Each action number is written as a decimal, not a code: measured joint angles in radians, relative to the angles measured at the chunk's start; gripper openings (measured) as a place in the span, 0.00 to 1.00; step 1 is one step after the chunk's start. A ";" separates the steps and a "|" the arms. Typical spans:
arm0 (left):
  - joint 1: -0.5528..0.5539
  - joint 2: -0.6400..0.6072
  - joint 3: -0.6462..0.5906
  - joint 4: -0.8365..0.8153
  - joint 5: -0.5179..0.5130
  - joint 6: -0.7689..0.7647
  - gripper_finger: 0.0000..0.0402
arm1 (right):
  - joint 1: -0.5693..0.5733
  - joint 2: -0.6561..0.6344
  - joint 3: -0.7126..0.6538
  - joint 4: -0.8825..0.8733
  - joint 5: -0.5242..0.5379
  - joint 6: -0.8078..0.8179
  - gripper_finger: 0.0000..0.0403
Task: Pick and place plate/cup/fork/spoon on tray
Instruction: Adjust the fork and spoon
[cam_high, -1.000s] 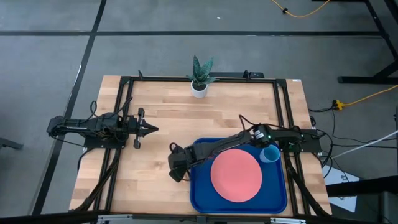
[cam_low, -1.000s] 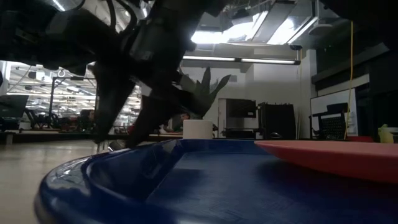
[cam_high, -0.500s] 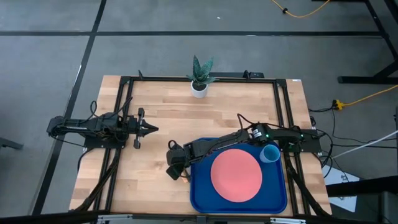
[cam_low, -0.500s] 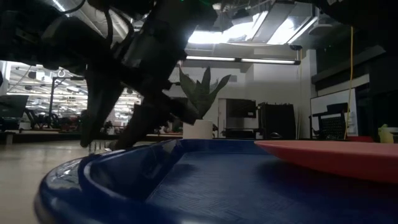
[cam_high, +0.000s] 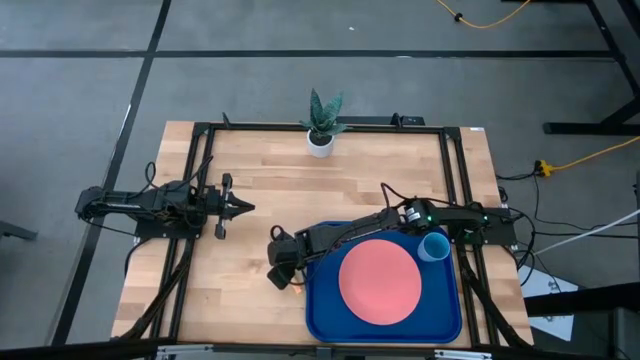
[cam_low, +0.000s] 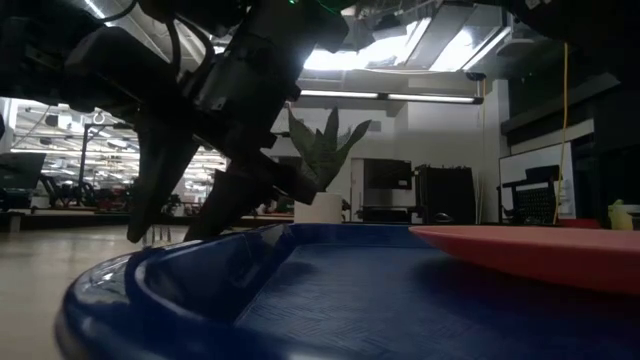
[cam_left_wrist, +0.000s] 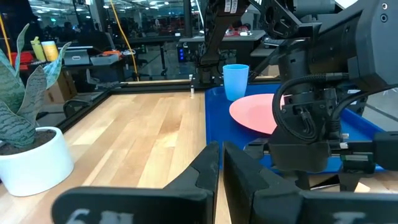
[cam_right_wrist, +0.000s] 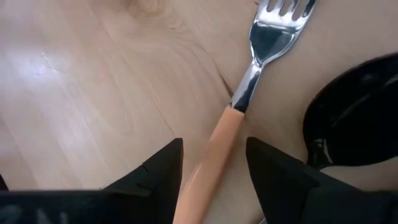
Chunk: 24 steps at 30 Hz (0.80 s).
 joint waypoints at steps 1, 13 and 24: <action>0.000 0.000 0.000 0.000 0.000 0.000 0.03 | 0.000 0.000 0.000 -0.003 -0.004 0.009 0.45; 0.000 0.000 0.000 0.000 0.000 0.000 0.03 | -0.005 0.000 0.000 -0.033 -0.022 0.081 0.29; 0.000 0.000 0.000 0.000 0.000 0.000 0.03 | -0.018 0.000 0.000 -0.021 -0.044 0.139 0.13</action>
